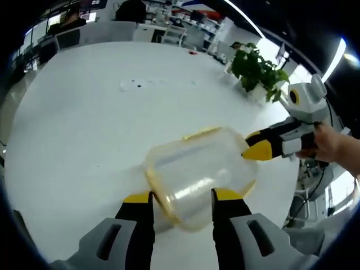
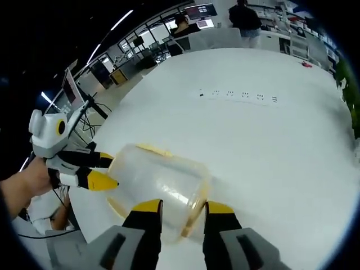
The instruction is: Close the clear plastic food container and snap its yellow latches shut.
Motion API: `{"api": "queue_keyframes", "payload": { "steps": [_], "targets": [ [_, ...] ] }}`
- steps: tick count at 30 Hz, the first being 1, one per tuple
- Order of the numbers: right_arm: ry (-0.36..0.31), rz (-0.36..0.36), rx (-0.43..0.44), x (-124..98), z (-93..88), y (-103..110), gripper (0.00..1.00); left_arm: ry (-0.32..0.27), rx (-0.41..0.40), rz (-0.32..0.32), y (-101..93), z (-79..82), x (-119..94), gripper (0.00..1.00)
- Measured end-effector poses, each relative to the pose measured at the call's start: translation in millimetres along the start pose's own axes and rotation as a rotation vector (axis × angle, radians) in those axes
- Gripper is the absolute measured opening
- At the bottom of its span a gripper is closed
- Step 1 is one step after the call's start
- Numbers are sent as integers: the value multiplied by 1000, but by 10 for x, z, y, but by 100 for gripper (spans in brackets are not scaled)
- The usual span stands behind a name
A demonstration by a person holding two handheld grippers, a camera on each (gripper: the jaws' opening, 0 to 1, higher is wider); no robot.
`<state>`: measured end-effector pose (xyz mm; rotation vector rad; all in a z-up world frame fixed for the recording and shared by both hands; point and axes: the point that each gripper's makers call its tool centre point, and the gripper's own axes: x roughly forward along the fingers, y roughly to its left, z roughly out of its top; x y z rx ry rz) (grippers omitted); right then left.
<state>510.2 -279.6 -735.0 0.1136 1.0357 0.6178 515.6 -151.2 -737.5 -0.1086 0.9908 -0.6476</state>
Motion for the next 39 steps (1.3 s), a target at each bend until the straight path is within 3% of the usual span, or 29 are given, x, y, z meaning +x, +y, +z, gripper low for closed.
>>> {"api": "queue_keyframes", "payload": {
  "steps": [4,8,11,15,17,20,24,27,33,36,39],
  "targets": [
    [-39,-21,-67,-4,20,3,26,-6,97,42,5,64,-10,39],
    [-33,-30,-61,1,37,-8,26,-3,97,47,9,71,1,39],
    [-13,-47,-157,-3,60,-19,26,16,127,67,-13,87,-13,40],
    [15,-54,-219,-25,58,-13,24,61,252,111,8,120,-47,40],
    [13,-60,-220,-44,89,-12,23,56,298,120,-1,162,-74,38],
    [-1,-81,-282,-76,167,-17,20,41,321,130,4,243,-106,41],
    [34,-90,-388,-69,162,28,24,39,340,115,-41,284,-133,40],
    [58,-86,-395,-59,149,58,24,79,392,124,-18,233,-150,38],
    [82,-80,-511,-53,173,118,26,98,402,94,-43,200,-166,43],
    [104,-63,-524,-35,162,143,26,114,373,73,-62,185,-175,44],
    [102,-49,-535,-33,187,178,24,132,414,73,-61,179,-186,43]
  ]
}}
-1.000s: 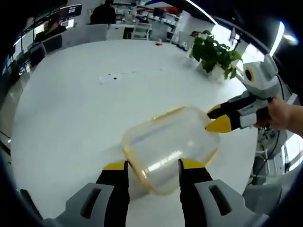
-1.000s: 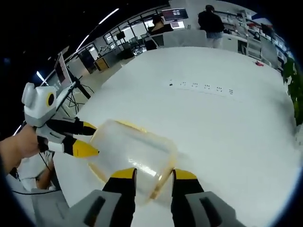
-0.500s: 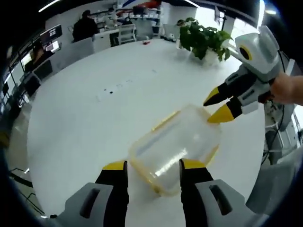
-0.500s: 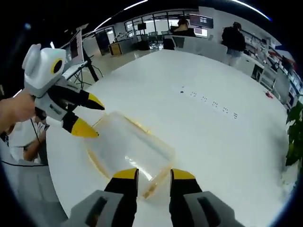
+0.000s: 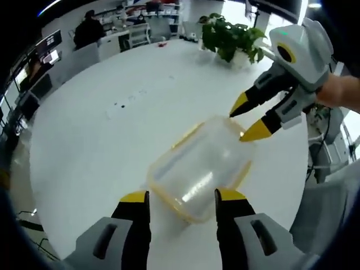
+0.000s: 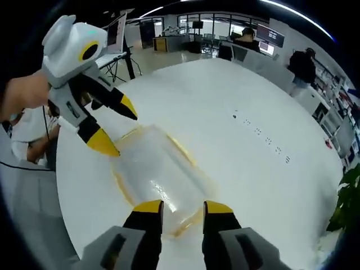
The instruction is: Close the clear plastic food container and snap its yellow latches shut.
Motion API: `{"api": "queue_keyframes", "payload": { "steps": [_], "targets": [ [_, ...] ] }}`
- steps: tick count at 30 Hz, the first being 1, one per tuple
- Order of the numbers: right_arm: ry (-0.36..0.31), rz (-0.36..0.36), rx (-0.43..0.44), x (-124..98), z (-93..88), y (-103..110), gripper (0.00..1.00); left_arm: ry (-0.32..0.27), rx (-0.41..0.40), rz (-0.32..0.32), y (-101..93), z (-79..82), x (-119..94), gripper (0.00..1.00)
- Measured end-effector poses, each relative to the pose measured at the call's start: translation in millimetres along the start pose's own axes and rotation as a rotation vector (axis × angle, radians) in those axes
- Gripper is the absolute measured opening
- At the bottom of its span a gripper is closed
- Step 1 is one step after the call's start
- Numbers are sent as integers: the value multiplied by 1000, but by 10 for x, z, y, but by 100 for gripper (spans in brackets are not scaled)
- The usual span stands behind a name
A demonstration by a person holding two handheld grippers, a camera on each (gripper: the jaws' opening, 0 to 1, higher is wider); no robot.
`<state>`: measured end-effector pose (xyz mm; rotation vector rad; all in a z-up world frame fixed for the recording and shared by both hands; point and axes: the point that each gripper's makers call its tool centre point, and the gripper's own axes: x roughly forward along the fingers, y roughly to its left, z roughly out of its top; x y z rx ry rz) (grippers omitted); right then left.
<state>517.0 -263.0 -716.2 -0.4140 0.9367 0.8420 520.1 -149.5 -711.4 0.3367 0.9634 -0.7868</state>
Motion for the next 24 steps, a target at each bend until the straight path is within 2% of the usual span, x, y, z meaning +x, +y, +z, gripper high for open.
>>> {"api": "queue_keyframes", "payload": {
  "steps": [4,8,14,17,21,24],
  "targets": [
    [14,35,-69,16,21,73,24,13,54,3,-14,20,-17,43],
    [41,44,-105,35,-20,86,25,39,153,4,-14,18,-24,43],
    [40,69,-152,38,9,103,24,35,181,-3,-42,93,-54,44],
    [66,71,-209,43,-17,122,24,51,248,-1,-68,119,-53,44],
    [59,96,-195,43,-7,149,23,40,249,-9,-97,182,-45,45],
    [64,103,-221,46,-18,147,22,46,290,-10,-127,203,-36,44]
  ]
}}
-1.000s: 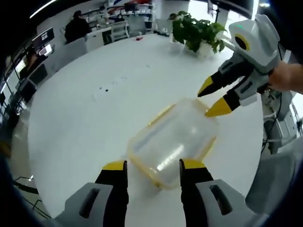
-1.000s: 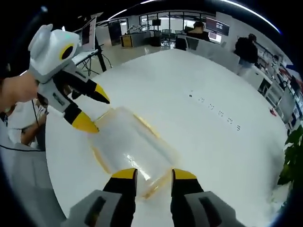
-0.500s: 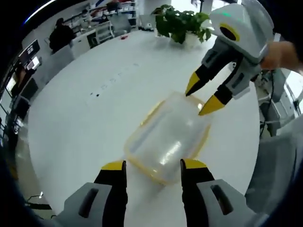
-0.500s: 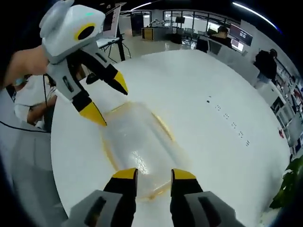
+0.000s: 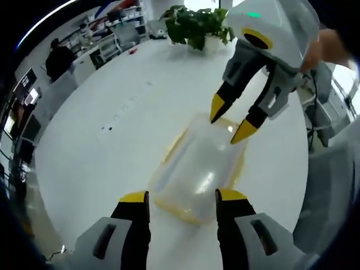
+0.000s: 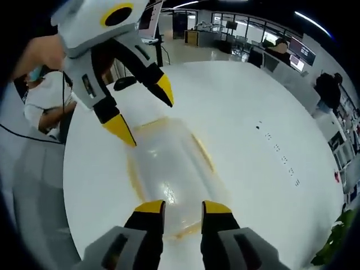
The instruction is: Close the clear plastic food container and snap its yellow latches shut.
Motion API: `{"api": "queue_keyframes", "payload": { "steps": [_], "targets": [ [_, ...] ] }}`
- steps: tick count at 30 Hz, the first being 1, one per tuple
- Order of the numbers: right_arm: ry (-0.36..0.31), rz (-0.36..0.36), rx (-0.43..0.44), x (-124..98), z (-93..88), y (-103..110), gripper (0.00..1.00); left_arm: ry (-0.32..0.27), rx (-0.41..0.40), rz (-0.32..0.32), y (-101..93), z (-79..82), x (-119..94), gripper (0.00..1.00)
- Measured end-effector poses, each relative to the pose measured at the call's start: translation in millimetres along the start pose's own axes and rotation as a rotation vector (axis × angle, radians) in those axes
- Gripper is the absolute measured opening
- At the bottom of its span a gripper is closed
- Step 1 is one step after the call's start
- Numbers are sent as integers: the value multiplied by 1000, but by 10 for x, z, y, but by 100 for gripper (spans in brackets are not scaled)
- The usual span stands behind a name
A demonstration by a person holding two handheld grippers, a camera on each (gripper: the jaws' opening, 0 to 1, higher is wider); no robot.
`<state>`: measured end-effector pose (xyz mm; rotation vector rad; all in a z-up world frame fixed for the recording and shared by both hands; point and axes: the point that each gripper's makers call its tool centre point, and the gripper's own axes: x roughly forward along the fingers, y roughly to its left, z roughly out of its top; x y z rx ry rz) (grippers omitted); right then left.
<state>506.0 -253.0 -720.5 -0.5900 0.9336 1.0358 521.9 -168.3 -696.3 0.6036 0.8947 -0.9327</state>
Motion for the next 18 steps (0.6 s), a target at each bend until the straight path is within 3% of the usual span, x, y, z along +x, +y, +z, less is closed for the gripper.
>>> {"api": "queue_keyframes", "payload": {
  "steps": [3,18],
  "targets": [
    [4,5,-19,-3,0,5,22,18,60,-16,-43,3,22,42],
    [-1,29,-80,26,71,11,26,28,169,-39,-108,86,78,42]
  ]
}}
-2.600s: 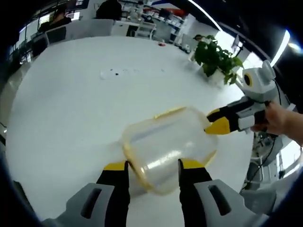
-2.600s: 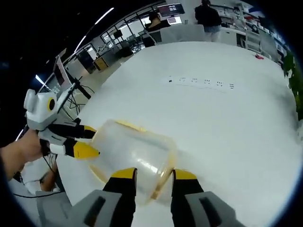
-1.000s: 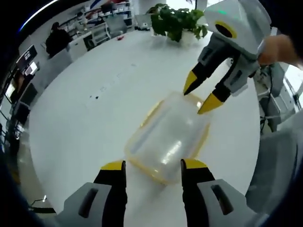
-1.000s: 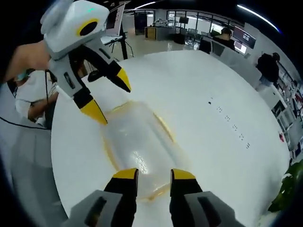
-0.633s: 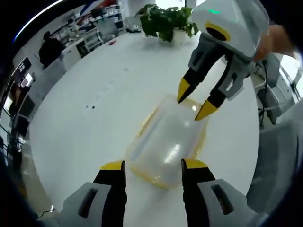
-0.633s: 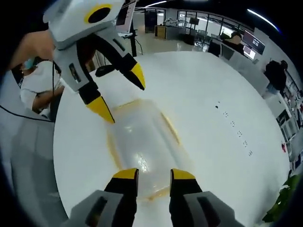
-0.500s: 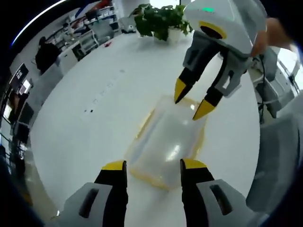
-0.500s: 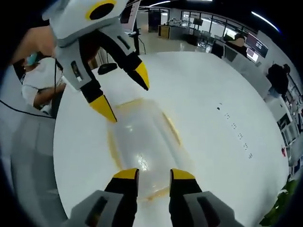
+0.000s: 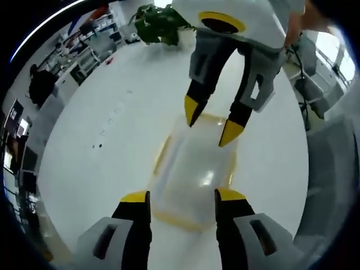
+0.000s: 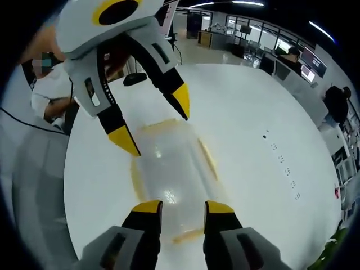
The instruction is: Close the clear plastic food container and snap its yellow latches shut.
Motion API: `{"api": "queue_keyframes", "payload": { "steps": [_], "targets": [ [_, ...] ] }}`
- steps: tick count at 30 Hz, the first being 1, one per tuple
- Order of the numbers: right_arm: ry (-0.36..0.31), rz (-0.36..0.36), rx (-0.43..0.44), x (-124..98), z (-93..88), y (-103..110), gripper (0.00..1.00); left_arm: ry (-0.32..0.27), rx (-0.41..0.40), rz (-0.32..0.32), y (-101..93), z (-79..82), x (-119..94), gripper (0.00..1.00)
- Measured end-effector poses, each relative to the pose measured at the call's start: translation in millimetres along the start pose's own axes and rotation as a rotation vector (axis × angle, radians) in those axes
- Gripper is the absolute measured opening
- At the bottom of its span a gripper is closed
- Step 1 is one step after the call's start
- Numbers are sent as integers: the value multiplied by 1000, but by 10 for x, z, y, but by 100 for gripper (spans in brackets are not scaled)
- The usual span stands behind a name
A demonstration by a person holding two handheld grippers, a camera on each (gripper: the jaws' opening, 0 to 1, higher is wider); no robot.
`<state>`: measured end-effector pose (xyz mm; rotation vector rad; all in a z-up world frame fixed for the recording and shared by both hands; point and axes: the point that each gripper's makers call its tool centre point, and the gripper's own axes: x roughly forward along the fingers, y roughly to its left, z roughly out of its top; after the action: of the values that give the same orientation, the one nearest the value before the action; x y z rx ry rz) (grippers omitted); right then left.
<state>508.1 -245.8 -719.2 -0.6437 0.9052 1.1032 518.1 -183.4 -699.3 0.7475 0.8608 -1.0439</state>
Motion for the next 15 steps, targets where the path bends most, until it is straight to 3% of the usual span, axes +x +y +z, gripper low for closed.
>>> {"api": "queue_keyframes", "payload": {
  "steps": [3,15],
  "targets": [
    [-1,5,-4,1,13,-1,23,-15,-17,-5,-4,35,9,43],
    [-5,20,-22,9,51,2,25,-18,27,-29,-28,44,43,42]
  ]
}}
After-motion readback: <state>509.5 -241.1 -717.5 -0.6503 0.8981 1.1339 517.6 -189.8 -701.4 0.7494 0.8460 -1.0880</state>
